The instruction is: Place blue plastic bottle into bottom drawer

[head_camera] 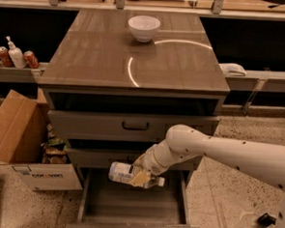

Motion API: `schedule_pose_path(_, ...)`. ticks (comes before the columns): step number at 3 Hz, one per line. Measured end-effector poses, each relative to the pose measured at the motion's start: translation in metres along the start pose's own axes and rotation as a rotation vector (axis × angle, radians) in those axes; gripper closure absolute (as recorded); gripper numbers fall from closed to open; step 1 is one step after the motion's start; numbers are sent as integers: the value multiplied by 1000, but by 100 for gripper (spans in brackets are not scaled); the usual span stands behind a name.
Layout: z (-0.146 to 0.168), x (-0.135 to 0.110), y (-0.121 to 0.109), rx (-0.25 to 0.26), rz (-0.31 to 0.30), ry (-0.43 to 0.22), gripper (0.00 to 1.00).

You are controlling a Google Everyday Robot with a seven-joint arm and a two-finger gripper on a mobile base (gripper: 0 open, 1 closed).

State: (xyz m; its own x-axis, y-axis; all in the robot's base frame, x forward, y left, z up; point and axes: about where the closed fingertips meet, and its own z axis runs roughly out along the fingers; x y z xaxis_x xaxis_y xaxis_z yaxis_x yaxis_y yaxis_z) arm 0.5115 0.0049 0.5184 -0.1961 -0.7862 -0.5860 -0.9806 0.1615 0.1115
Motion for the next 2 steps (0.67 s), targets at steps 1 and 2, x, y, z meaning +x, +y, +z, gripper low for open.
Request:
schedule_pose_path(1, 9, 5, 1, 14, -2, 43, 100)
schedule_pose_path(2, 37, 40, 1, 30, 8, 119, 100)
